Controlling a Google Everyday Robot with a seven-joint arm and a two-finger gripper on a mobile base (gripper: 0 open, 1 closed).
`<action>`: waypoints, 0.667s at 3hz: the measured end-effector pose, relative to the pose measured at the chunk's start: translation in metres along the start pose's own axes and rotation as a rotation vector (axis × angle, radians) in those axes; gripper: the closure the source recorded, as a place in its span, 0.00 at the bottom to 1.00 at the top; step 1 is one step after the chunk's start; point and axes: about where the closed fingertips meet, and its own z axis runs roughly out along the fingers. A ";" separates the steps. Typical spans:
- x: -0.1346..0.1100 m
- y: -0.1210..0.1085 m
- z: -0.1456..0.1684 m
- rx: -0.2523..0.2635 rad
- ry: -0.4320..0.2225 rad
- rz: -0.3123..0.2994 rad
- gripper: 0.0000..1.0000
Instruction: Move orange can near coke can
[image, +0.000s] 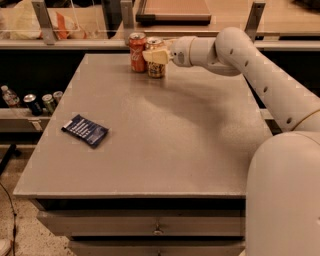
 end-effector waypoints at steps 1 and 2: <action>0.002 -0.001 0.001 -0.003 -0.002 0.004 0.12; 0.002 -0.001 0.001 -0.006 -0.004 0.007 0.00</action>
Offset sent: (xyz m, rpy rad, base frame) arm 0.0025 -0.0092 -0.0009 0.0096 0.0027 -0.0016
